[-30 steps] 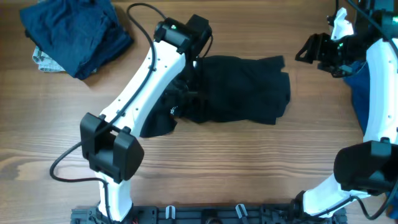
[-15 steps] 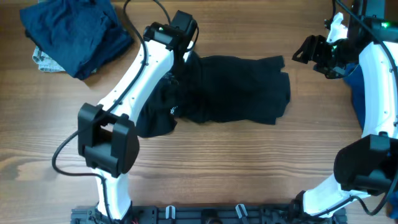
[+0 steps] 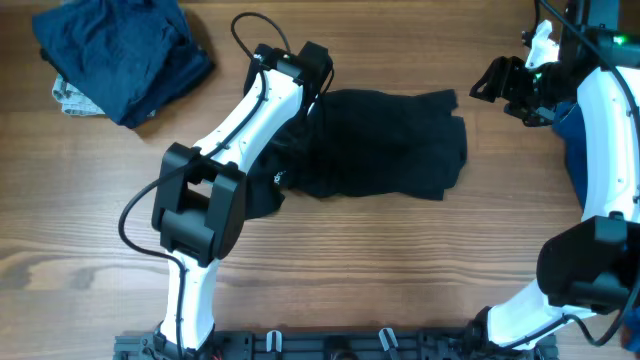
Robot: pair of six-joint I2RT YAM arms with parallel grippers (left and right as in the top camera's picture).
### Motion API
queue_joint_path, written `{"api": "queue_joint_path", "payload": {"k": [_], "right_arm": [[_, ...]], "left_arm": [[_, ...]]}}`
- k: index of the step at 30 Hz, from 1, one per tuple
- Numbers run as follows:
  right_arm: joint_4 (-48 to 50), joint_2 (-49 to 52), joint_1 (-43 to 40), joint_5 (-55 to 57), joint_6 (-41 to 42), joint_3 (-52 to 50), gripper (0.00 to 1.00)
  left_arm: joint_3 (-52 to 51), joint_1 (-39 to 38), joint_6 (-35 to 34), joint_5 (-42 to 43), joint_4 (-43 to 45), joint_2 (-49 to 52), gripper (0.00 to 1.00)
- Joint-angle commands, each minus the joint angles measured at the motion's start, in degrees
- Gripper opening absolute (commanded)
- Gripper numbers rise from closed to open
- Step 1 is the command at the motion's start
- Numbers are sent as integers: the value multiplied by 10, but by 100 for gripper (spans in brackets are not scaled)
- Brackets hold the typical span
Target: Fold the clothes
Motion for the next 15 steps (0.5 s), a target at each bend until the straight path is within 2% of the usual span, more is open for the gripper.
{"api": "queue_joint_path", "payload": {"k": [1,2,4,8,15], "right_arm": [[3,7,2,1,1,-6,74],[3,7,2,1,1,-6,74],[3,7,2,1,1,-6,74],[3,7,2,1,2,-6,74],[6,7,2,1,2,-6,74]], "left_arm": [[-2,-6,-13,-10,-19,1,14],[-2,-11,-21,-9,-36,-2,5],[-2,-22,-47,-10,-67,-7,4],[-2,-52,-155,1,-150,-37,4],[-2,-133,-173,107,-211,-131,4]]}}
